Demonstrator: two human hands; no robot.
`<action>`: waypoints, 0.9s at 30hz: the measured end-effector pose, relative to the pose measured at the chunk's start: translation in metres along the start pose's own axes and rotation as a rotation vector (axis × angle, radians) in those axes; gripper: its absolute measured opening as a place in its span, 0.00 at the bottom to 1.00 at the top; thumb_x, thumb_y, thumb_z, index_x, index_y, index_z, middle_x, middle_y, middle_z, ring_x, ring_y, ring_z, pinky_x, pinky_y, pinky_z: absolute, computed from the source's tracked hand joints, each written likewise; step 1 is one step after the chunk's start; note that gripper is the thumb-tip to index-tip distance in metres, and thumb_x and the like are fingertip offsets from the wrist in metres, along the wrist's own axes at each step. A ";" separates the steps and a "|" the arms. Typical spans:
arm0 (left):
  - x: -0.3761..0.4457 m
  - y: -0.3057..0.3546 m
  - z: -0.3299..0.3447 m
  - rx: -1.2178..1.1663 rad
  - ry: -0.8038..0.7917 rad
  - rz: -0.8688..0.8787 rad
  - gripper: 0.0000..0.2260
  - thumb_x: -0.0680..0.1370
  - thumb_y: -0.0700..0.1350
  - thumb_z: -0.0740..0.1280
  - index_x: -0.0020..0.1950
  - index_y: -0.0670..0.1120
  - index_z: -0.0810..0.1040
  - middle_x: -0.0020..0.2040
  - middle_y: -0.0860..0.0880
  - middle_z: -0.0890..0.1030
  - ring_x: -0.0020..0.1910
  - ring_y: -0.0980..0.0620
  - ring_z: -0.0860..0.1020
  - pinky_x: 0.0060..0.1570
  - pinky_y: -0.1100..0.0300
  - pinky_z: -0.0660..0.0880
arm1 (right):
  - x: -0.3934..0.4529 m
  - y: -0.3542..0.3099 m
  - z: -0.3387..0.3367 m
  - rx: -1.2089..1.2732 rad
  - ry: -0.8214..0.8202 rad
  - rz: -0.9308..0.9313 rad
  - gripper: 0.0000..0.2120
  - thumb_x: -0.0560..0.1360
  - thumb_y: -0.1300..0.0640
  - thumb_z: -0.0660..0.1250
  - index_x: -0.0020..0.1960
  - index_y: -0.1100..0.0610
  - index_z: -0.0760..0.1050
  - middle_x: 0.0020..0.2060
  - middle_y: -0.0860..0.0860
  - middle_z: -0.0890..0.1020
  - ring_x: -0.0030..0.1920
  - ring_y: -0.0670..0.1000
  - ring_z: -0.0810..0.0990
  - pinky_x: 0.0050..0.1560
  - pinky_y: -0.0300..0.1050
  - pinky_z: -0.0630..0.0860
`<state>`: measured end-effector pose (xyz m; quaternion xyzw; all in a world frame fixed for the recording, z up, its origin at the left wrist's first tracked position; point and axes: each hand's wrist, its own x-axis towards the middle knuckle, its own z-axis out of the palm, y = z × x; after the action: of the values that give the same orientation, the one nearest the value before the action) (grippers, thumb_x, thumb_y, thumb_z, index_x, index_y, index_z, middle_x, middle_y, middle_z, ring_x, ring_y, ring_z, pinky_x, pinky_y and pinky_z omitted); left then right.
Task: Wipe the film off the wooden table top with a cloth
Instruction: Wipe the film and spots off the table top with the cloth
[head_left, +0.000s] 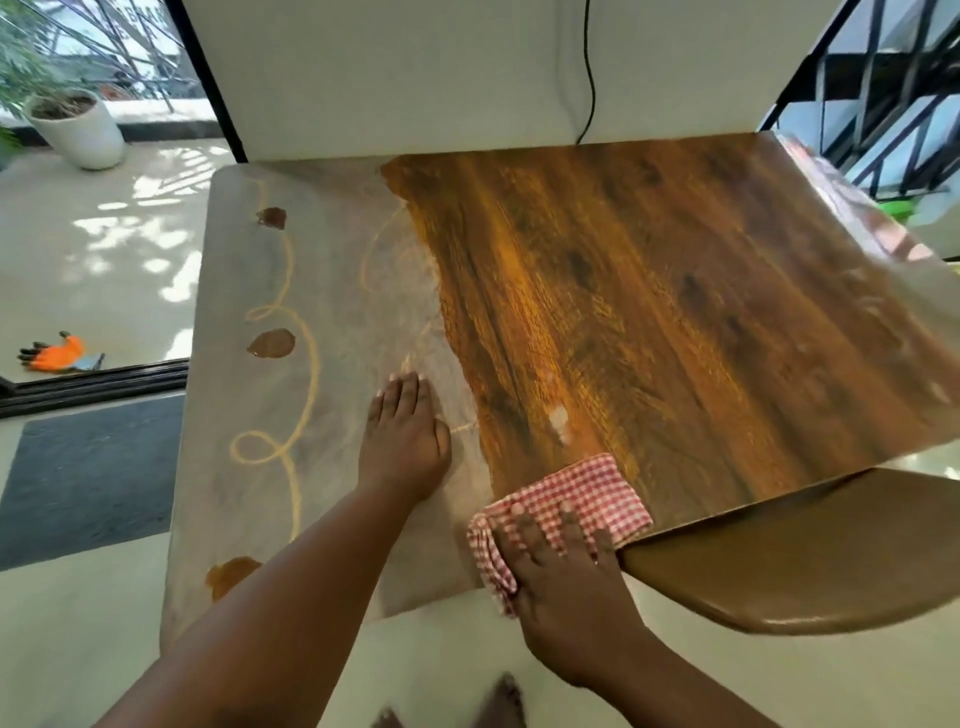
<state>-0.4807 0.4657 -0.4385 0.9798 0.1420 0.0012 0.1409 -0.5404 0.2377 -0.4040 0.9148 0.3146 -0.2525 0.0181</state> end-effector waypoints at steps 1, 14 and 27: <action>0.000 0.000 0.000 0.001 -0.009 -0.004 0.27 0.81 0.50 0.48 0.78 0.42 0.49 0.79 0.43 0.50 0.78 0.47 0.45 0.73 0.55 0.37 | -0.006 0.003 0.003 -0.006 0.007 0.000 0.28 0.76 0.42 0.41 0.71 0.34 0.29 0.76 0.41 0.38 0.75 0.62 0.35 0.68 0.65 0.32; 0.001 -0.002 0.002 -0.005 -0.006 0.003 0.27 0.80 0.50 0.47 0.78 0.42 0.50 0.79 0.43 0.51 0.78 0.46 0.46 0.75 0.52 0.42 | 0.019 0.000 -0.011 0.177 0.084 0.436 0.28 0.81 0.43 0.43 0.75 0.43 0.32 0.77 0.49 0.37 0.74 0.68 0.38 0.70 0.64 0.37; 0.002 0.000 0.002 -0.015 -0.001 -0.009 0.28 0.80 0.51 0.46 0.78 0.42 0.50 0.79 0.43 0.50 0.78 0.46 0.46 0.74 0.52 0.41 | 0.097 0.043 -0.054 0.114 0.032 0.345 0.28 0.80 0.41 0.43 0.76 0.43 0.34 0.77 0.51 0.38 0.72 0.71 0.36 0.69 0.66 0.36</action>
<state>-0.4789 0.4656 -0.4402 0.9781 0.1465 0.0012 0.1481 -0.4259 0.2685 -0.4079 0.9587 0.1385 -0.2483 0.0041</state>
